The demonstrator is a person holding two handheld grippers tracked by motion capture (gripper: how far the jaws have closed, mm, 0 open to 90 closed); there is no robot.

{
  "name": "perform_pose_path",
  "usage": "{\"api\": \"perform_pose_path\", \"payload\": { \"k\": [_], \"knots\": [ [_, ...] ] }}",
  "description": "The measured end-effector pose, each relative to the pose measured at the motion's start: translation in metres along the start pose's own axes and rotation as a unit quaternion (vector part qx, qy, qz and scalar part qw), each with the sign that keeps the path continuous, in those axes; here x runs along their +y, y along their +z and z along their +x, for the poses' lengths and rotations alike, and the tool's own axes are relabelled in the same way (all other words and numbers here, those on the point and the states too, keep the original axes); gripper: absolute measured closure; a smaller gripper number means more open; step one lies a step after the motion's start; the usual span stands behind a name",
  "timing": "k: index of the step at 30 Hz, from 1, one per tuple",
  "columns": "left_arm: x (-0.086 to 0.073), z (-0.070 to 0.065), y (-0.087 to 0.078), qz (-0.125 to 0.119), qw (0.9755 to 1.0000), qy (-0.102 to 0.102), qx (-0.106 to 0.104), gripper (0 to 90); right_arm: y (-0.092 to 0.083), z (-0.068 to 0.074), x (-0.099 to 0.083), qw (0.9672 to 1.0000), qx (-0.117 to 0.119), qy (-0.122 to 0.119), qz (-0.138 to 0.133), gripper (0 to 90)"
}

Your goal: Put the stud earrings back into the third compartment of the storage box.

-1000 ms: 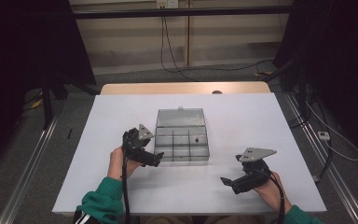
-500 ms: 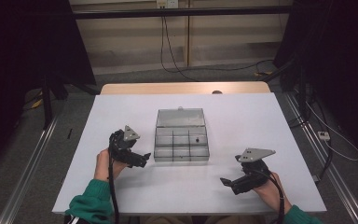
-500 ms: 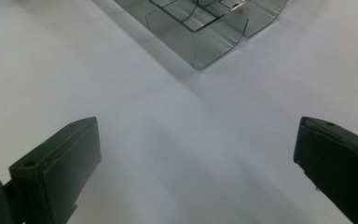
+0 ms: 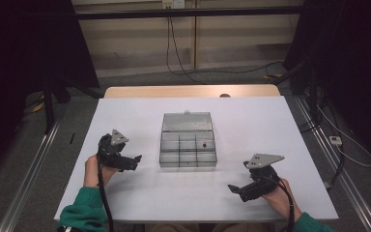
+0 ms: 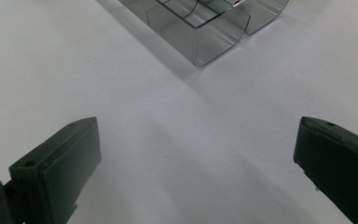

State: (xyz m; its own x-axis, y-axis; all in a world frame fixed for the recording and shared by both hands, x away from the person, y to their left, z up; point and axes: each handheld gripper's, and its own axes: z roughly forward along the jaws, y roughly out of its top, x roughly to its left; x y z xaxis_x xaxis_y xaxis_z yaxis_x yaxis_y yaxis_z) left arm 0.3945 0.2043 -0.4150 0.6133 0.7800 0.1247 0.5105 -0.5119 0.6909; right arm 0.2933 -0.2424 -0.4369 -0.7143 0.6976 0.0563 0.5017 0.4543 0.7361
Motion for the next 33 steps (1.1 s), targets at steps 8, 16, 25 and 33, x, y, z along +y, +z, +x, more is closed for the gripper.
{"api": "perform_pose_path", "payload": {
  "k": [8,16,25,33],
  "knots": [
    [-0.011,0.013,-0.003,0.019,0.9996,-0.016,0.015,19.4,0.000,0.000,0.000,1.0000,0.001,-0.002,0.001,0.7],
    [-0.026,0.027,-0.005,0.035,0.9993,-0.013,-0.008,38.8,0.000,0.000,0.000,1.0000,0.001,-0.001,0.002,0.6],
    [-0.037,0.034,-0.006,0.046,0.9979,-0.009,-0.044,54.9,0.000,0.000,-0.001,1.0000,0.001,0.000,0.002,0.7],
    [-0.045,0.036,-0.003,0.064,0.9960,-0.007,-0.062,69.3,0.000,0.000,-0.001,1.0000,0.003,0.001,0.002,0.7]
  ]
}}
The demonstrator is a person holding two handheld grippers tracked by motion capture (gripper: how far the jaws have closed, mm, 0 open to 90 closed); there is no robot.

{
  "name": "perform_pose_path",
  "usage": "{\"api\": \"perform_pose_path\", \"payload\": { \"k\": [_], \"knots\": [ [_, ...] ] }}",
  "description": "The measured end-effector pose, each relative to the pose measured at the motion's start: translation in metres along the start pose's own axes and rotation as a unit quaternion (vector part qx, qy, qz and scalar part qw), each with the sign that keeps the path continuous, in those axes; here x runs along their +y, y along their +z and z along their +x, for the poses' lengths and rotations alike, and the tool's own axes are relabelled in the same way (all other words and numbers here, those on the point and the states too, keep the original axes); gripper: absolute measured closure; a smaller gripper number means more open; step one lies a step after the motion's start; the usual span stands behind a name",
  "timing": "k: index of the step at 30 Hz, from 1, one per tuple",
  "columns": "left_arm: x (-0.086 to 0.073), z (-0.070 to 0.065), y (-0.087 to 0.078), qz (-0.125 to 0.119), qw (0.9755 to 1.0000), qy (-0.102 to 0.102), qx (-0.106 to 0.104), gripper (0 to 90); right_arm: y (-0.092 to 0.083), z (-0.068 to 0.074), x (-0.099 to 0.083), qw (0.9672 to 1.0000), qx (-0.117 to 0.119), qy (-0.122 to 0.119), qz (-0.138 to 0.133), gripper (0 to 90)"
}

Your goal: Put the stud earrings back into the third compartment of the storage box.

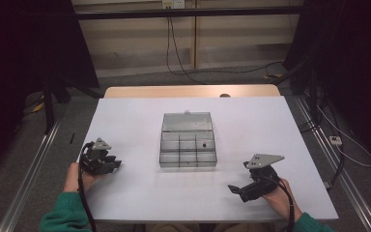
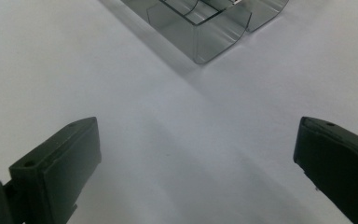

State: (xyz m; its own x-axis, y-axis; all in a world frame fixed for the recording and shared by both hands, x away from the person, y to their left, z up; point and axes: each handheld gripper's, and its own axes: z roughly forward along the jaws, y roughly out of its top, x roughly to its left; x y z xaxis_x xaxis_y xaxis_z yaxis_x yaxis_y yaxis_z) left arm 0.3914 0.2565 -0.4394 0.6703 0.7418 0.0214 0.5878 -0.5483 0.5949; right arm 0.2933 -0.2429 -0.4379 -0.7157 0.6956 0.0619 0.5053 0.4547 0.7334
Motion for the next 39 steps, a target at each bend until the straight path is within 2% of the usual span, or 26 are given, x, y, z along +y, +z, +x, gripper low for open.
{"api": "perform_pose_path", "payload": {
  "k": [3,14,15,22,29,39],
  "knots": [
    [-0.001,-0.001,-0.001,0.000,1.0000,0.008,-0.003,74.7,0.000,0.000,0.000,1.0000,0.000,0.000,0.000,0.7],
    [-0.002,-0.003,-0.001,-0.001,0.9998,0.019,-0.003,77.4,0.000,0.000,0.000,1.0000,0.000,0.002,0.000,0.7],
    [-0.002,-0.003,-0.001,-0.002,0.9998,0.018,-0.004,80.5,0.000,0.000,0.000,1.0000,0.001,0.001,0.001,0.7],
    [-0.001,-0.004,-0.002,-0.001,0.9998,0.019,0.001,80.5,-0.001,0.000,0.000,1.0000,-0.002,0.001,-0.001,0.7],
    [0.004,-0.006,-0.007,-0.021,0.9995,0.022,-0.001,80.5,-0.001,0.000,0.000,1.0000,-0.002,0.001,-0.003,0.7],
    [0.013,-0.017,-0.009,-0.034,0.9989,0.032,0.002,80.5,-0.002,0.000,-0.001,1.0000,-0.004,0.003,-0.004,0.7]
  ]
}}
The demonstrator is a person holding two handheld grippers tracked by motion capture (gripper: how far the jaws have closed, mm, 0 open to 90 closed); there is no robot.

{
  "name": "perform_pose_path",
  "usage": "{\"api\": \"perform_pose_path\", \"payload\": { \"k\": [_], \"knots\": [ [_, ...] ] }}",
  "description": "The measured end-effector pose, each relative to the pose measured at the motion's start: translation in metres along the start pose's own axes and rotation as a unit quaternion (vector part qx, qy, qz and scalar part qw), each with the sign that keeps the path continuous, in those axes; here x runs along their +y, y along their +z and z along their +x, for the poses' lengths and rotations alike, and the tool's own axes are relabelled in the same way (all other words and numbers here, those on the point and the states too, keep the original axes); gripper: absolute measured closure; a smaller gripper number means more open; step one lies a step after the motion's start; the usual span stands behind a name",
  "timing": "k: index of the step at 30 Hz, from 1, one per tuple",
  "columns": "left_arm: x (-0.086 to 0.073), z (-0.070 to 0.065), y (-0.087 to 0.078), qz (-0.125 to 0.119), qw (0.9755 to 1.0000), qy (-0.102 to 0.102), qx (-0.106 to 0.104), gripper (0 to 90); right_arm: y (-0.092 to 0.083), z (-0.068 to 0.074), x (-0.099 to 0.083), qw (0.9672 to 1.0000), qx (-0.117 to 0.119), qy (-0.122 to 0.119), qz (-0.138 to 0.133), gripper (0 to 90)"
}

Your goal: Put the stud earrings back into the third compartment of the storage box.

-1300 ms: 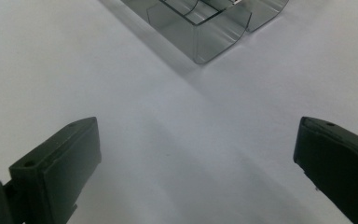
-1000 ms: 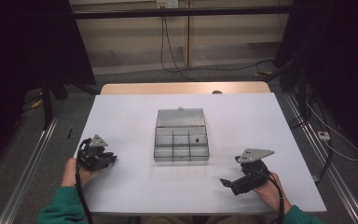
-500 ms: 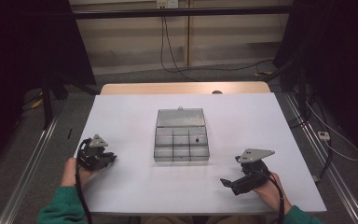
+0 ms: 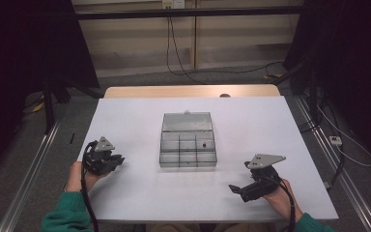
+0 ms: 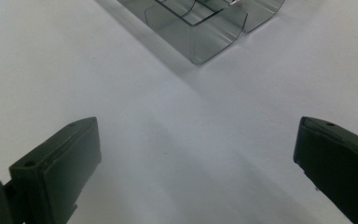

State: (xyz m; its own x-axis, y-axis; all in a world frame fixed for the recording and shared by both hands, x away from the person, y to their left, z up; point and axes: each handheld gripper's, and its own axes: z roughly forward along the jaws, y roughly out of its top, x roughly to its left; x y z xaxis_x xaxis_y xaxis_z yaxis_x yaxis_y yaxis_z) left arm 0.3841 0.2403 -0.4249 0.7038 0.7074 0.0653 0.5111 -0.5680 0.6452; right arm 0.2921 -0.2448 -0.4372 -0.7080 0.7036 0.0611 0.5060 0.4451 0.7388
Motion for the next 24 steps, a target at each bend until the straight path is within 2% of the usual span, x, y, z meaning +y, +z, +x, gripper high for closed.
{"api": "perform_pose_path", "payload": {
  "k": [8,13,24],
  "knots": [
    [0.007,-0.011,0.002,-0.009,0.9999,0.001,0.006,80.5,0.001,0.001,0.001,1.0000,0.002,-0.004,0.001,0.7],
    [0.013,-0.017,0.003,-0.021,0.9998,-0.008,-0.001,80.4,0.000,0.001,0.001,1.0000,0.002,-0.004,-0.001,0.7],
    [0.026,-0.035,0.007,-0.025,0.9997,0.003,0.000,80.4,0.000,0.001,0.001,1.0000,0.003,-0.004,-0.001,0.7]
  ]
}}
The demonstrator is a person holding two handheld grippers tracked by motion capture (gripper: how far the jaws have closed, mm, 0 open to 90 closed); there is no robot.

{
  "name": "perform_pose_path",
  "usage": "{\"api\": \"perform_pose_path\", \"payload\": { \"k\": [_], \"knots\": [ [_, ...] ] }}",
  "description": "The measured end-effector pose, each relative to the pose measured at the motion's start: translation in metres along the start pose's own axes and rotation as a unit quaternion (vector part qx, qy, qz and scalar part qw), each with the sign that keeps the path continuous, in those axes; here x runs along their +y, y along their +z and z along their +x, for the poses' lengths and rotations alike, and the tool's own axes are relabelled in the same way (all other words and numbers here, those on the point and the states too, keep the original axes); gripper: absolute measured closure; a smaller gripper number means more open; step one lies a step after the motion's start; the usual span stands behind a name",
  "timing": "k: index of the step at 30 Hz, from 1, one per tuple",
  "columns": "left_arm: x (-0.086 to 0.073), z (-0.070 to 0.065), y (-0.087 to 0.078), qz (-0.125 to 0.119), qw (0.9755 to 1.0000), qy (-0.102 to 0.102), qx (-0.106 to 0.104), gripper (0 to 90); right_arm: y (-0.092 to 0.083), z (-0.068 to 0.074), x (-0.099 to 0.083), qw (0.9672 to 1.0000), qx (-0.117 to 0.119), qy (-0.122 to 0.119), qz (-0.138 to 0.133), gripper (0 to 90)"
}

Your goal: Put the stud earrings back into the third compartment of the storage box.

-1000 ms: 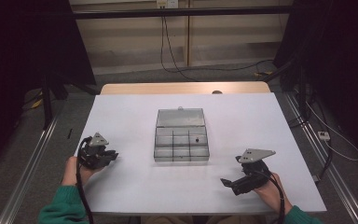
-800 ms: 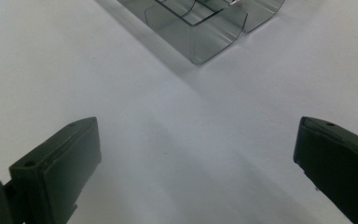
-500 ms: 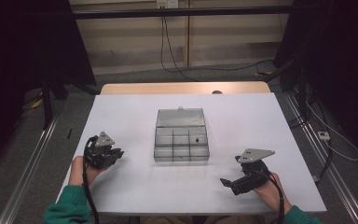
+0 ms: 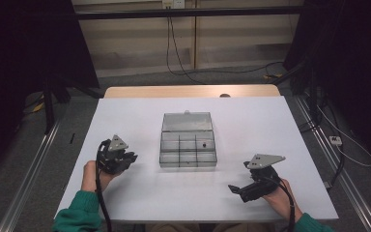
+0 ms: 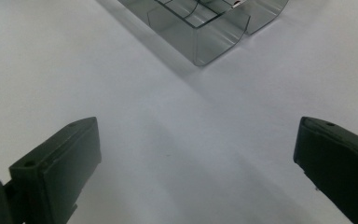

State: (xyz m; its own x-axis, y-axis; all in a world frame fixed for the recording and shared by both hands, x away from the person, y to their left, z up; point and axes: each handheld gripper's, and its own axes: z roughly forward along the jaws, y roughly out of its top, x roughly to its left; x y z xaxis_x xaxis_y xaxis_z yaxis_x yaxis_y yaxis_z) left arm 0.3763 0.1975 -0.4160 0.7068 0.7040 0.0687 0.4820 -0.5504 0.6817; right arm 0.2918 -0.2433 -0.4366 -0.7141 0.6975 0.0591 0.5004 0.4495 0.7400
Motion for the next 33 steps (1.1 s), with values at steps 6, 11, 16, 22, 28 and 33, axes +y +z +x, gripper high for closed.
{"api": "perform_pose_path", "payload": {
  "k": [6,11,16,22,28,33],
  "knots": [
    [0.005,-0.007,0.001,-0.005,0.9999,0.007,0.005,80.5,0.001,0.001,0.001,1.0000,0.000,-0.003,0.000,0.7],
    [0.012,-0.011,0.002,-0.013,0.9999,0.007,0.007,80.5,0.002,-0.001,0.000,1.0000,-0.001,-0.001,0.002,0.7],
    [0.020,-0.016,0.003,-0.017,0.9998,0.010,0.007,80.5,0.003,0.000,0.001,1.0000,0.001,-0.003,0.003,0.7],
    [0.030,-0.023,0.006,-0.023,0.9995,0.020,0.003,80.5,0.003,-0.001,0.001,1.0000,0.000,-0.001,0.001,0.6],
    [0.039,-0.028,0.007,-0.030,0.9992,0.027,0.003,80.5,0.002,0.000,0.001,1.0000,0.001,-0.002,0.002,0.6],
    [0.049,-0.034,0.009,-0.039,0.9987,0.034,-0.001,80.5,0.002,0.000,0.001,1.0000,0.001,-0.002,0.002,0.6]
  ]
}}
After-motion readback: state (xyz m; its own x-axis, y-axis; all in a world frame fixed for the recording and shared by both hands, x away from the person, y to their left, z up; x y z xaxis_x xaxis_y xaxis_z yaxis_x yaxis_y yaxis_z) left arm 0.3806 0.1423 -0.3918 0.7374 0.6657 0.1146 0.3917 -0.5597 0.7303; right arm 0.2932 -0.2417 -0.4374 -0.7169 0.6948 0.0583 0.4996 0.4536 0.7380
